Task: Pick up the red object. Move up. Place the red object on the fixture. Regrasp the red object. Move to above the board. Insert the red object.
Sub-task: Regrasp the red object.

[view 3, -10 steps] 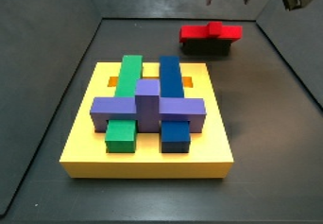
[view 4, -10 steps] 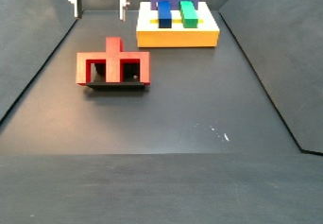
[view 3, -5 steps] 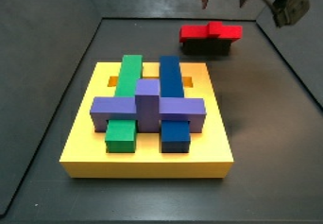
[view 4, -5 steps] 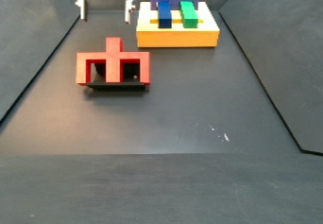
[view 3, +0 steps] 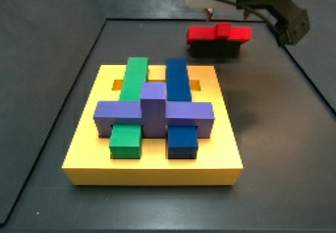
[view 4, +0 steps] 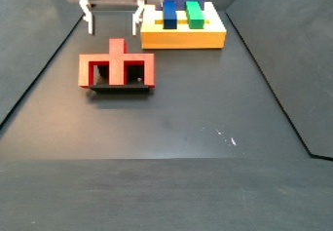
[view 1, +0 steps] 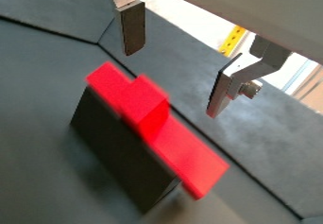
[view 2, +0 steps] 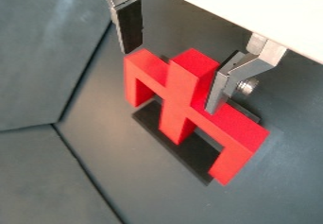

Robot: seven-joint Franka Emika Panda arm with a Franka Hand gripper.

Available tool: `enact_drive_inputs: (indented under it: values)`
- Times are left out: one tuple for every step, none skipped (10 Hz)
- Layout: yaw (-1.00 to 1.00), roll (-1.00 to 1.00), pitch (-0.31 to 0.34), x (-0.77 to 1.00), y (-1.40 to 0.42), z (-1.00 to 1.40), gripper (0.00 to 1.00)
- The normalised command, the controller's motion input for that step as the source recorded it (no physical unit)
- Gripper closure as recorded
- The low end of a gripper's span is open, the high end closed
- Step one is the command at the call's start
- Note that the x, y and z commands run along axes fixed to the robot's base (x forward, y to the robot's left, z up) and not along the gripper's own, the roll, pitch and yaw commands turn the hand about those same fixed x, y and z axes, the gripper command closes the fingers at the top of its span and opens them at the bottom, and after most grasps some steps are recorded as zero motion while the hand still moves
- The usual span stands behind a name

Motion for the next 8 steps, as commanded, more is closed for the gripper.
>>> enact_drive_inputs:
  values:
    - [0.16,-0.01,0.037,0.0,0.0,-0.39,0.0]
    - [0.21,-0.06,0.031,0.07,0.0,-0.33,0.0]
    - [0.28,-0.11,0.026,0.18,0.0,-0.25,0.0]
    - [0.39,0.03,0.071,0.2,0.0,-0.27,0.0]
    - [0.33,0.33,0.14,0.12,0.0,-0.19,0.0]
    - [0.25,0.57,0.209,0.04,0.0,-0.07,0.0]
    - [0.19,0.76,0.297,0.0,-0.02,-0.07,0.0]
    - [0.1,0.77,0.346,0.0,-0.06,-0.05,0.0]
